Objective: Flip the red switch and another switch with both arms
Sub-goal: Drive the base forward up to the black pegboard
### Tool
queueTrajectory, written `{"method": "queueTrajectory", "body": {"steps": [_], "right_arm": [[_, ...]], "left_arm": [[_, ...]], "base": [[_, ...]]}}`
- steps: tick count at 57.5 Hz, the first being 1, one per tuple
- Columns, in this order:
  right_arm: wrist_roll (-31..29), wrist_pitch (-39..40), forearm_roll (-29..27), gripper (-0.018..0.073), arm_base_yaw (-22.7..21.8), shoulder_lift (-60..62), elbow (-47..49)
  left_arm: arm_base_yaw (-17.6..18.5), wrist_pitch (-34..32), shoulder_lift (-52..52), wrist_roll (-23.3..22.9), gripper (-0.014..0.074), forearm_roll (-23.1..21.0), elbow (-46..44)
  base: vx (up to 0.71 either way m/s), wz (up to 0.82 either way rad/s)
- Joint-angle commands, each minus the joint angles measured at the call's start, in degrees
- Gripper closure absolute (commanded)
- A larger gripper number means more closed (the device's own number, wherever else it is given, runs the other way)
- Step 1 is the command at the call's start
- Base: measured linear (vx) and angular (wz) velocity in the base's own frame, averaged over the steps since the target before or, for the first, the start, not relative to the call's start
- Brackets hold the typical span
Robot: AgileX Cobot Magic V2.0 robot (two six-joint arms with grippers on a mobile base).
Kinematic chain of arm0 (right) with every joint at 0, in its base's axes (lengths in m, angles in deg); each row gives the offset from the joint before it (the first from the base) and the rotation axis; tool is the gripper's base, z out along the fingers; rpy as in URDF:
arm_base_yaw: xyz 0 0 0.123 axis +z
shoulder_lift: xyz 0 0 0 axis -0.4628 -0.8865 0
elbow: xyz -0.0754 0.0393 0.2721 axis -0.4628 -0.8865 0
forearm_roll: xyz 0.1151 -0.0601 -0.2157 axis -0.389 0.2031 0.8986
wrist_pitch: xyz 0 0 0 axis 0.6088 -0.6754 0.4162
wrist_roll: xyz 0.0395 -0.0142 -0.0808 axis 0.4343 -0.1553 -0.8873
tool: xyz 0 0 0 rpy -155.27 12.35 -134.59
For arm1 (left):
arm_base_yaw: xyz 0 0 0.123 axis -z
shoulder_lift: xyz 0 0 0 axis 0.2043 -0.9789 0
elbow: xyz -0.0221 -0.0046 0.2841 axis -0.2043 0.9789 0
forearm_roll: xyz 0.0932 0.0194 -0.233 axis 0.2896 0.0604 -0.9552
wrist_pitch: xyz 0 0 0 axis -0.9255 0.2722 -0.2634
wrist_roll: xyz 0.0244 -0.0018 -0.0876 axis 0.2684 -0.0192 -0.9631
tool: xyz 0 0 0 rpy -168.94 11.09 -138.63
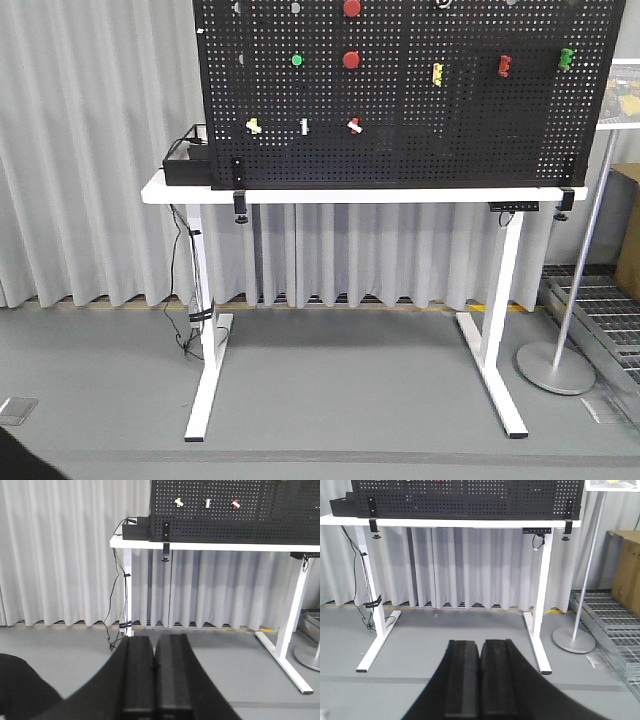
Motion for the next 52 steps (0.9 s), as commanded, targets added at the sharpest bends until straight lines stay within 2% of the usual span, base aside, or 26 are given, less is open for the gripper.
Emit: {"method": "queueTrajectory", "body": {"steps": [1,52], "right_arm": [[-0.38,4.68,0.51,0.0566,-0.41,0.59,-0.29],[-0.38,4.55,0.51,0.0566,-0.41,0.59,-0.29]], "left_arm": [[0.02,-4.51,1.05,-0.21,0.0594,-0.15,1.14],[0.02,-4.51,1.05,-0.21,0.0594,-0.15,1.14]], "base": [[0.00,0.00],[0.01,-0.01]]}}
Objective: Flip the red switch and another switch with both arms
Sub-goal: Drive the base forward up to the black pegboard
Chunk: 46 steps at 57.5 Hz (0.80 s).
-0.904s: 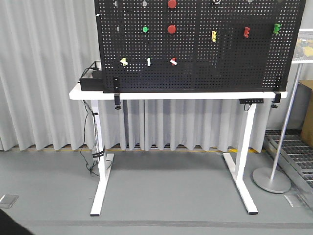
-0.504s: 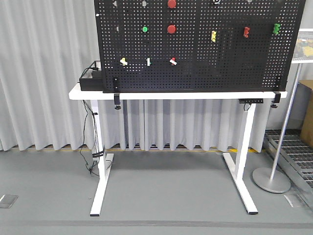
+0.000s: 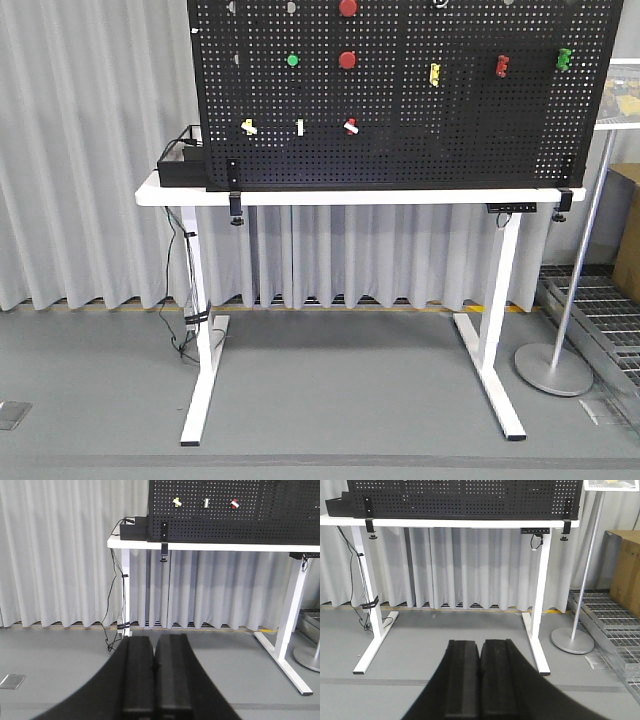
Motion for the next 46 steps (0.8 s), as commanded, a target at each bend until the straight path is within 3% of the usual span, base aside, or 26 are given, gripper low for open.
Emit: {"method": "queueTrajectory", "body": {"steps": [1,46], "right_arm": [[-0.38,4.55,0.51,0.0566,-0.41,0.59,-0.29],[-0.38,4.55,0.51,0.0566,-0.41,0.59,-0.29]], "left_arm": [[0.02,-4.51,1.05,-0.21,0.0594,-0.15,1.14],[0.02,-4.51,1.05,-0.21,0.0594,-0.15,1.14]], "base": [[0.08,-0.01],[0.15,-0.01]]}}
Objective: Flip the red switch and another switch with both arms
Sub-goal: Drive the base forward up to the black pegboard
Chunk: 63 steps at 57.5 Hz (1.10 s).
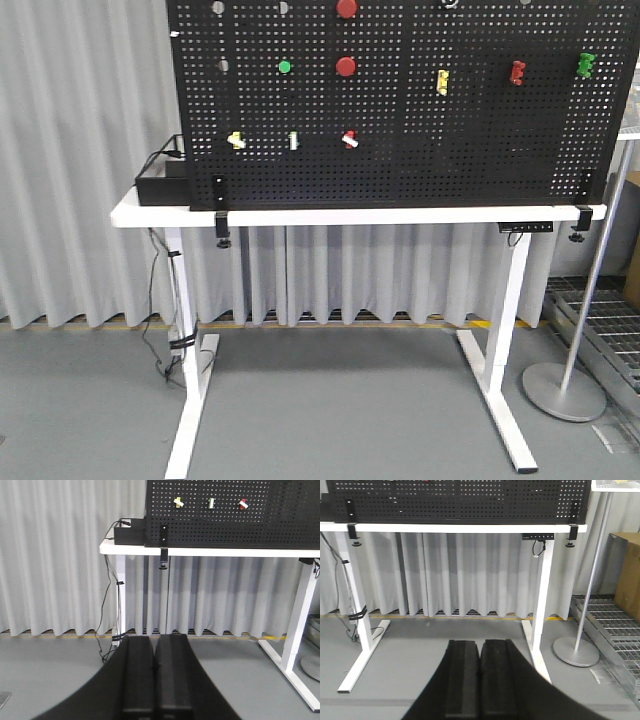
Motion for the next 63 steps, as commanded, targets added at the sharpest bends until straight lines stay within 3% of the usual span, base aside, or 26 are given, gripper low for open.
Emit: {"method": "queueTrajectory", "body": {"steps": [1,63], "right_arm": [[-0.38,4.55,0.51,0.0566,-0.41,0.59,-0.29],[-0.38,4.68,0.51,0.0566,-0.41,0.59,-0.29]], "left_arm": [[0.02,-4.51,1.05,-0.21,0.0594,-0.15,1.14],[0.02,-4.51,1.05,-0.21,0.0594,-0.15,1.14]], "base": [[0.23,-0.12],[0.36,0.00]]}}
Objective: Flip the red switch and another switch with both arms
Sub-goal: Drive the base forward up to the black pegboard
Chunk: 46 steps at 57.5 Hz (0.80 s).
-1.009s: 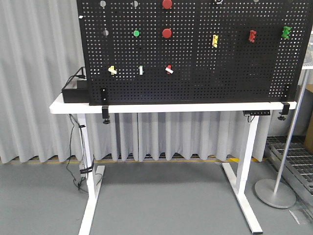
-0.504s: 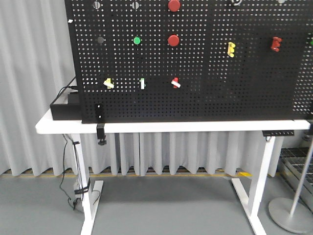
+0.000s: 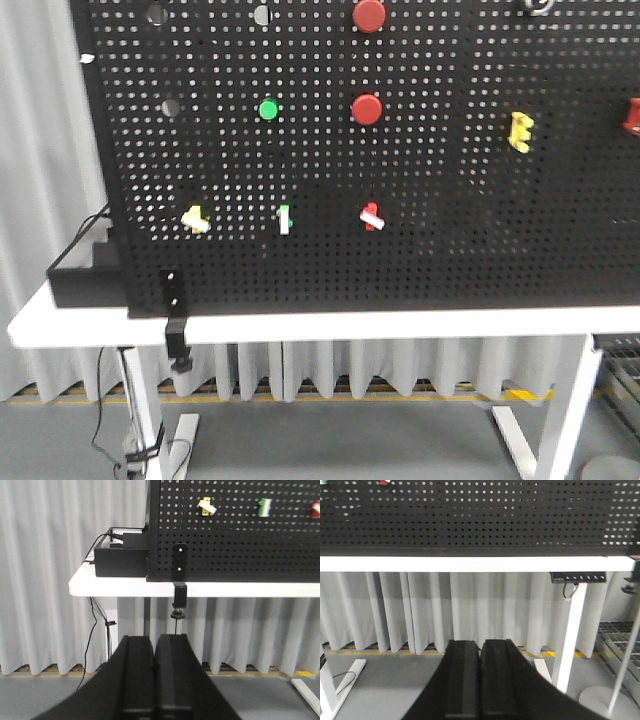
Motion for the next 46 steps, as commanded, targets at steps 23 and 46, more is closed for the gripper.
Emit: {"method": "queueTrajectory", "body": {"steps": [23,46], "right_arm": [[-0.38,4.68,0.51,0.0566,-0.41,0.59,-0.29],[-0.38,4.44,0.51,0.0566,-0.41,0.59,-0.29]], "left_arm": [[0.02,-4.51,1.05,-0.21,0.0594,-0.15,1.14],[0.02,-4.51,1.05,-0.21,0.0594,-0.15,1.14]], "base": [[0.34,0.03],[0.22,0.05]]}}
